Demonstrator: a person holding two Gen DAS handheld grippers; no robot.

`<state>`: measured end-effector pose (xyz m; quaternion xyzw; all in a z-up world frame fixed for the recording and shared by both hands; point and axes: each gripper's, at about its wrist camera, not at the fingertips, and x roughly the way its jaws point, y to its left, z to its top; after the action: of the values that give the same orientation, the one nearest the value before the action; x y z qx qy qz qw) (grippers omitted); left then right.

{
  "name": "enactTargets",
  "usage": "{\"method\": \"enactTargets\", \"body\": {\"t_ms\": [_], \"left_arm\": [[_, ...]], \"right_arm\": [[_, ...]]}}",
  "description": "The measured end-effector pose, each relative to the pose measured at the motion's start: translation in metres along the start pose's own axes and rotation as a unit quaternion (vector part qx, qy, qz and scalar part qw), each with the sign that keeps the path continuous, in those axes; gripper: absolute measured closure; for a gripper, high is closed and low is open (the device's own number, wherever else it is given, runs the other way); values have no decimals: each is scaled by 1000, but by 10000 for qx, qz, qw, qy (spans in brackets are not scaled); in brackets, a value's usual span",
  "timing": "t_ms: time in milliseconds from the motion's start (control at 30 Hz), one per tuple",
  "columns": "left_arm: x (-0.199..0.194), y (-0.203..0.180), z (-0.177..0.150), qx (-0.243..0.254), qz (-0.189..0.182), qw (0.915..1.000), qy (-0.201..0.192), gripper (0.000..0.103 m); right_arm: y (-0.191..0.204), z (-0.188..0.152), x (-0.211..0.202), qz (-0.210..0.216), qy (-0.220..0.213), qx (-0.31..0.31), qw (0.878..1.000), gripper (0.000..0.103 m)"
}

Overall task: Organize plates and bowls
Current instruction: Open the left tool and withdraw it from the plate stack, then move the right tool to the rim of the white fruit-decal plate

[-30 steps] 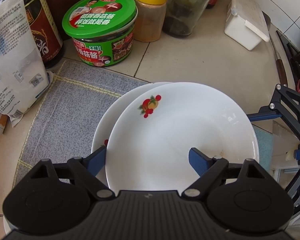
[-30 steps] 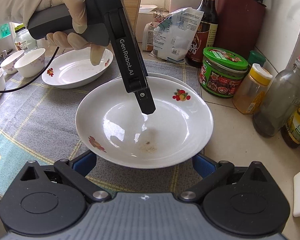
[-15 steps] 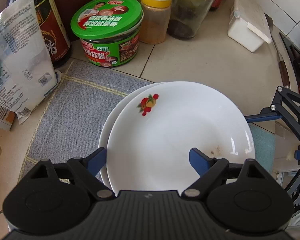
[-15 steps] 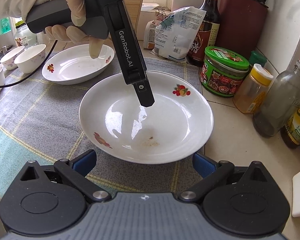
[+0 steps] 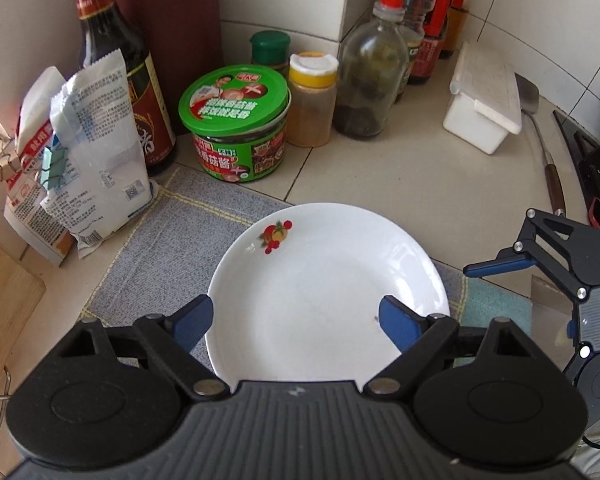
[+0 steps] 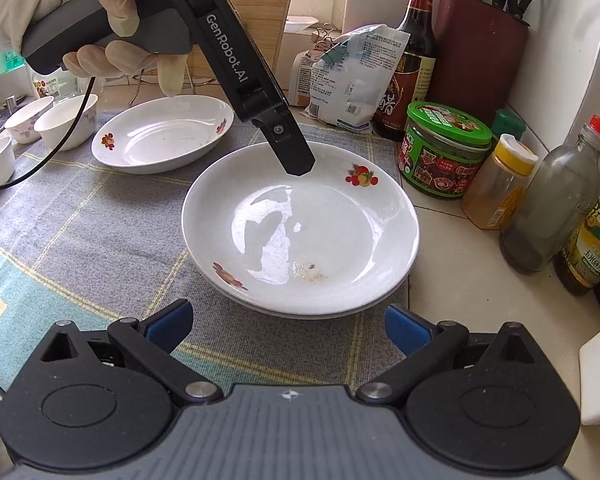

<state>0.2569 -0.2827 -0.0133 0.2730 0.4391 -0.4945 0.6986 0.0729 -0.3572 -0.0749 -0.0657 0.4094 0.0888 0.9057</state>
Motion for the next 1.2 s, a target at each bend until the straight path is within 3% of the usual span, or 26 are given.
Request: {"method": "enactTargets", "body": {"t_ms": [233,367,667,933,1200], "left_arm": [[-46,-17,-39,-379,605,9960,-529,13],[-70,-25,-68,-752,1071,9885,-756,12],[-99,-35,-142,-1791,2039,9573,-1001,11],[-90,-22,-195,-2464,2412,9330,-1034,11],[-69,8,-220,-2859,2301,9235,-1115,11]], "right_arm": [[10,2,-9,124,-255,10,9996,0],[14,6,-12,236,-403,29,9989,0],[27,23,-3,511,-481,-61,9975,0],[50,37,10,615,-355,-174,9973,0],[68,48,16,538,-94,-150,9984,0]]}}
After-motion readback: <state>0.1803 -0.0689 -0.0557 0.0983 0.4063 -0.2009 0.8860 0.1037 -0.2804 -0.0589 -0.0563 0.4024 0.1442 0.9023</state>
